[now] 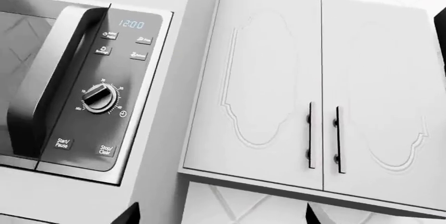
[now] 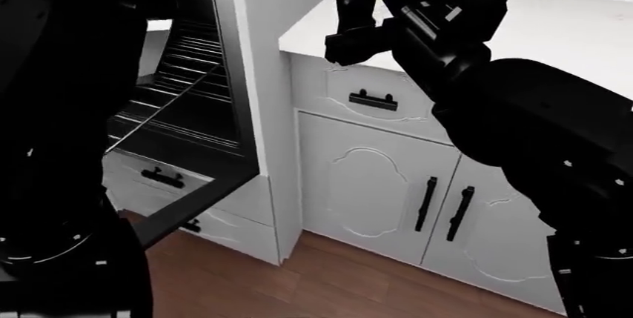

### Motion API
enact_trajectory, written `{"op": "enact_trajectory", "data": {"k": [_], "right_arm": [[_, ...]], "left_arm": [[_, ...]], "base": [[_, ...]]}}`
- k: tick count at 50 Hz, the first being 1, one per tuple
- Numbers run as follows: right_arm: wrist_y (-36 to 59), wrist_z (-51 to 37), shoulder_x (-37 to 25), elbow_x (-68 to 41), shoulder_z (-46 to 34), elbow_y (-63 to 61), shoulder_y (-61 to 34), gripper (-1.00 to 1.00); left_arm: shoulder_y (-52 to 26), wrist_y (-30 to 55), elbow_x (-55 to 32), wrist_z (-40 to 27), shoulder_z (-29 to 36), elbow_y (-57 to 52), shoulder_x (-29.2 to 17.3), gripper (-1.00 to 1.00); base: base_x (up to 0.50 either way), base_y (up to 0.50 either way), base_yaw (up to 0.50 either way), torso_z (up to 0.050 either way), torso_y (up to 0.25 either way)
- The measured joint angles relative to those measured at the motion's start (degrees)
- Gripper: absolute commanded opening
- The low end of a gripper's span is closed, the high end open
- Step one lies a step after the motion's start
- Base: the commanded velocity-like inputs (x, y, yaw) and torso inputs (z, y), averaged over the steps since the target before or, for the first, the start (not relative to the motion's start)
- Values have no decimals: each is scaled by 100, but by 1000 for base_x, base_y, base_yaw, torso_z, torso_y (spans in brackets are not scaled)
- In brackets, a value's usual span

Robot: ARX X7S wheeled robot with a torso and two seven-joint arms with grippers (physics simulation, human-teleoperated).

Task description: Place the broccoli on the top rack of the oven.

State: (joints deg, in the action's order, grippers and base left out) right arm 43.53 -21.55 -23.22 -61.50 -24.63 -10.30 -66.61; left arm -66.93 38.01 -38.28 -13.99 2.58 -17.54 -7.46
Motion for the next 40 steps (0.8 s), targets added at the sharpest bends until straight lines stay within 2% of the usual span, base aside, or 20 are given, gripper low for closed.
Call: {"op": "enact_trajectory", "data": {"k": [40], "right_arm": [[-98,-7,77,-38,14,94,-137,-100]], "left_arm": [[-129,-177,-82,-154,72,35,-178,100]], "base": [[0,0,500,0,0]]}}
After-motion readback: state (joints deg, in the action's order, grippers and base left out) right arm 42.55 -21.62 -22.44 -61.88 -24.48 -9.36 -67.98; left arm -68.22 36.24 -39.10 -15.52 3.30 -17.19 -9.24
